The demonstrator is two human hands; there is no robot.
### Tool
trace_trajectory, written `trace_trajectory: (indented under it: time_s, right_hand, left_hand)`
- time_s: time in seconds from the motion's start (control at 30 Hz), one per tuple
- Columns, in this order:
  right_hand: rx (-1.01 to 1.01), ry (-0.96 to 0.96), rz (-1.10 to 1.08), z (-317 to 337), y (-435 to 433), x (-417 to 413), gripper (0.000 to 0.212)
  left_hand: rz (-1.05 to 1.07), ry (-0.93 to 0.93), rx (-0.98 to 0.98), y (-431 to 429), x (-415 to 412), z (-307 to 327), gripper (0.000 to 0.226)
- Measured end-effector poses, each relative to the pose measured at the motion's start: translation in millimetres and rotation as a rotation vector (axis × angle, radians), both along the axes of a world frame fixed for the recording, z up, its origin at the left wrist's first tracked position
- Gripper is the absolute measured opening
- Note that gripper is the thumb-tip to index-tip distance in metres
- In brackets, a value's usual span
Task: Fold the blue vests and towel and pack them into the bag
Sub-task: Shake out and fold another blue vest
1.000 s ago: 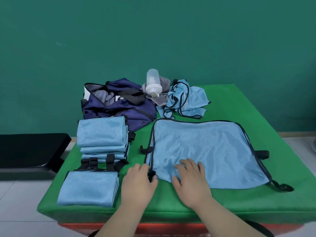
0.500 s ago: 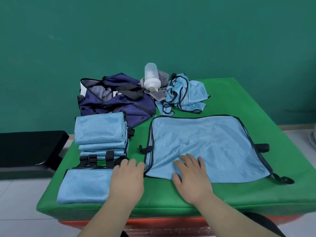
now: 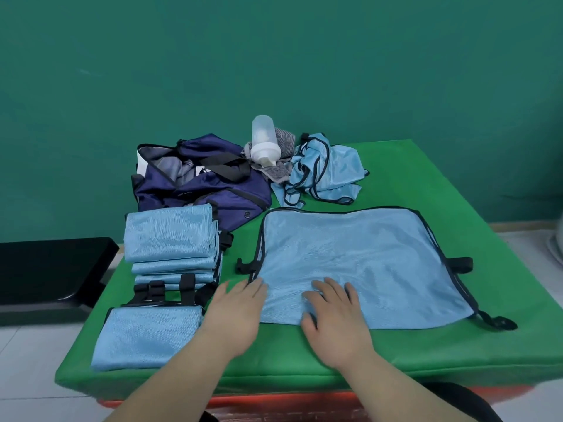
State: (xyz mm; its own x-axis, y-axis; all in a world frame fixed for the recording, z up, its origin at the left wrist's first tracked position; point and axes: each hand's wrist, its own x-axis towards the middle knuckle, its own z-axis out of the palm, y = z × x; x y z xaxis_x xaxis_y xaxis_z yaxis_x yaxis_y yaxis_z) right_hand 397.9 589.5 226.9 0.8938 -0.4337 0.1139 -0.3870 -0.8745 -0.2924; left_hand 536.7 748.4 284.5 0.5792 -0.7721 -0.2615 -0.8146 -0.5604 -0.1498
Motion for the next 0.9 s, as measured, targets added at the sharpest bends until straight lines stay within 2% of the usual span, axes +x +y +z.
trace_trajectory:
  time_s: [0.23, 0.37, 0.43, 0.53, 0.6, 0.77, 0.9]
  right_hand:
    - [0.041, -0.025, 0.055, 3.1, -0.3, -3.4, 0.056]
    - [0.17, -0.309, 0.097, 9.2, -5.0, -18.5, 0.039]
    - [0.174, -0.372, 0.104, 11.2, -11.1, -33.8, 0.033]
    - [0.214, -0.345, 0.073, 13.4, -30.9, -68.6, 0.03]
    - [0.173, -0.321, 0.024, 15.1, -51.6, -96.0, 0.03]
    - [0.002, -0.125, -0.131, 26.4, -104.9, -152.7, 0.041]
    - [0.004, -0.001, -0.161, 32.4, -135.7, -167.8, 0.04]
  left_hand:
    - [0.028, -0.017, -0.066, 5.1, 5.1, -6.1, 0.052]
    - [-0.087, -0.06, -0.203, 13.3, -1.0, -10.5, 0.043]
    - [-0.196, -0.105, -0.241, 19.3, -3.4, -13.9, 0.038]
    - [-0.261, -0.079, -0.238, 23.5, -6.1, -11.8, 0.053]
    - [-0.258, -0.06, -0.229, 24.3, -5.3, -10.1, 0.057]
    - [-0.215, 0.037, -0.186, 18.7, -0.3, -6.4, 0.053]
    - [-0.2, 0.084, -0.167, 13.3, 9.4, -5.0, 0.045]
